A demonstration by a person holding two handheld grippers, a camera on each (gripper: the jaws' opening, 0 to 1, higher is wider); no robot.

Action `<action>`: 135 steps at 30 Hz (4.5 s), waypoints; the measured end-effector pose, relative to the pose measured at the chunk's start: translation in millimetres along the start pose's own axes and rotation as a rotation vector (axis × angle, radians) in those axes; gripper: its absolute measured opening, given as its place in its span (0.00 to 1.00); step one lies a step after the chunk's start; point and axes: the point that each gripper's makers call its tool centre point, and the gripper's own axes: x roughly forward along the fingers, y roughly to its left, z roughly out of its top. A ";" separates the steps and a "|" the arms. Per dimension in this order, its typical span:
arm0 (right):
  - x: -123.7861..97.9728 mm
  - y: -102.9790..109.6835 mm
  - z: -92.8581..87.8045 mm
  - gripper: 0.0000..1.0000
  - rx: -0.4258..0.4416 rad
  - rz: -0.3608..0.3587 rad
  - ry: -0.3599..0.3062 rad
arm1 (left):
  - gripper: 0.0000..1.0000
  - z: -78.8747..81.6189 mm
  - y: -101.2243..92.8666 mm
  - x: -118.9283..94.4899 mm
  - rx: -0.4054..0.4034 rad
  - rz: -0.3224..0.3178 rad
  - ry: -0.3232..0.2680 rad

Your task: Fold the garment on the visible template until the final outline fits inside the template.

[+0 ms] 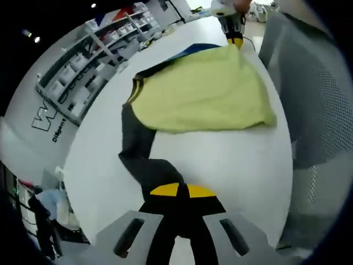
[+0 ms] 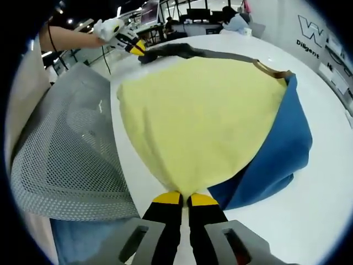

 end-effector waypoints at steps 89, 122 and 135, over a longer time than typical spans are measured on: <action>-28.7 -54.8 -2.8 0.07 0.133 -0.184 -0.081 | 0.36 -111.0 97.0 -79.9 -0.775 0.369 0.295; -111.8 -45.3 116.6 0.00 0.373 0.118 -0.618 | 0.35 21.1 -36.9 -10.0 -0.621 0.081 0.103; -158.3 -131.1 104.1 0.00 0.687 -0.014 -0.876 | 0.34 34.6 -47.9 -2.6 -0.585 0.036 0.089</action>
